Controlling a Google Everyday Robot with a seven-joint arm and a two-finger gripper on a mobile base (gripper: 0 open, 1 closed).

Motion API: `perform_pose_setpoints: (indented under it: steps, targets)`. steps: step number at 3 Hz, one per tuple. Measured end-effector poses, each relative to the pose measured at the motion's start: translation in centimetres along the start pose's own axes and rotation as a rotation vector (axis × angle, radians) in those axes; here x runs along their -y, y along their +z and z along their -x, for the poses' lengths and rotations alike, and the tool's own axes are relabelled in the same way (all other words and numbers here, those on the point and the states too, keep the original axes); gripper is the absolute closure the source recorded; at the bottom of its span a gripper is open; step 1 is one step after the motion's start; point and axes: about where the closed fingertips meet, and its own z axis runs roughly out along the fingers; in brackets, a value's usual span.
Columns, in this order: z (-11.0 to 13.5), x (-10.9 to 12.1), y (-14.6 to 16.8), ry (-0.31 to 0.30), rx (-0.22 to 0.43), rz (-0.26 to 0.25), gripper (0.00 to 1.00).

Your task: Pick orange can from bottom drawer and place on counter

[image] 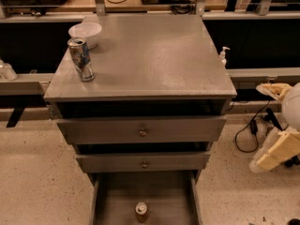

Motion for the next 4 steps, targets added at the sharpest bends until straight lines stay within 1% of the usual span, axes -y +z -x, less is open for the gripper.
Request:
perform_pose_setpoints:
  steps: [1, 2, 3, 4]
  targets:
    - [-0.6, 0.6, 2.3, 0.023, 0.008, 0.077, 0.00]
    - [-1.0, -1.7, 7.9, 0.043, 0.118, 0.199, 0.00]
    - [0.0, -1.9, 12.0, 0.069, 0.391, 0.094, 0.00]
    - [0.5, -1.0, 11.7, 0.035, 0.394, 0.049, 0.00]
